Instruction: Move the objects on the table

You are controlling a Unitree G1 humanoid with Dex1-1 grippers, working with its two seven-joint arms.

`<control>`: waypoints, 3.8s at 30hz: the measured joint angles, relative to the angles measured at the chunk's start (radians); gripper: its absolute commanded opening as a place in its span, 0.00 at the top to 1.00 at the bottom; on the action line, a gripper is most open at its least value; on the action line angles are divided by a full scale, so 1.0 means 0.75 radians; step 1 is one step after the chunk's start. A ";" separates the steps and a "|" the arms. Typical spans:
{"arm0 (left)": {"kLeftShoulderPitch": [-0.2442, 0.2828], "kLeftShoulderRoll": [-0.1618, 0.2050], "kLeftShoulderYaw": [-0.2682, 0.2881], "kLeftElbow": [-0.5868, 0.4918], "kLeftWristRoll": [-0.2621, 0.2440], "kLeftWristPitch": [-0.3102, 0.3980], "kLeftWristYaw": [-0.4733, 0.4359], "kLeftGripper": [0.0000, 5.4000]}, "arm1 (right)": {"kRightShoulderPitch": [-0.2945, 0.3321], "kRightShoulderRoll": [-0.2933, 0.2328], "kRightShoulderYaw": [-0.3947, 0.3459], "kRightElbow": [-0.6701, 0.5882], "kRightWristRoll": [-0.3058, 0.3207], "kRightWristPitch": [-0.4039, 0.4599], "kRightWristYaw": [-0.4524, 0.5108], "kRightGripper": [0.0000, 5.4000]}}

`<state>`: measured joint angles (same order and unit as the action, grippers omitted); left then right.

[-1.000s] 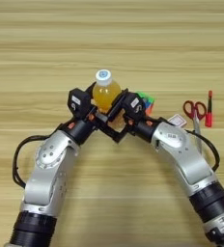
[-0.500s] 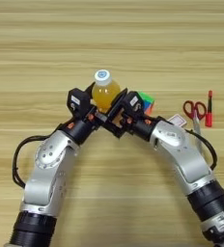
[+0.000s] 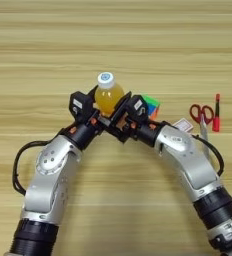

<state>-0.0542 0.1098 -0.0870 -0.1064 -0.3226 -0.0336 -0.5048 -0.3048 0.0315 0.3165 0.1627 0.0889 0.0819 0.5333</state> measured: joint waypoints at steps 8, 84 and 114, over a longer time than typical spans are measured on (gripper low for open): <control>0.000 -0.004 0.003 0.000 0.000 0.010 0.002 0.36 | -0.001 0.002 -0.003 0.000 0.000 0.014 0.002 0.35; -0.013 -0.019 0.102 -0.007 0.002 -0.018 0.061 0.00 | -0.139 -0.015 -0.275 0.053 -0.004 -0.030 -0.234 0.36; -0.165 -0.065 0.244 0.391 0.213 -0.306 0.429 0.00 | -0.043 -0.367 -0.750 0.243 0.075 -0.121 -0.416 0.36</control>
<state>-0.1780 0.0611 0.0959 0.1871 -0.1628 -0.2632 -0.1834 -0.3374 -0.2438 -0.2462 0.3452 0.1453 -0.0091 0.2216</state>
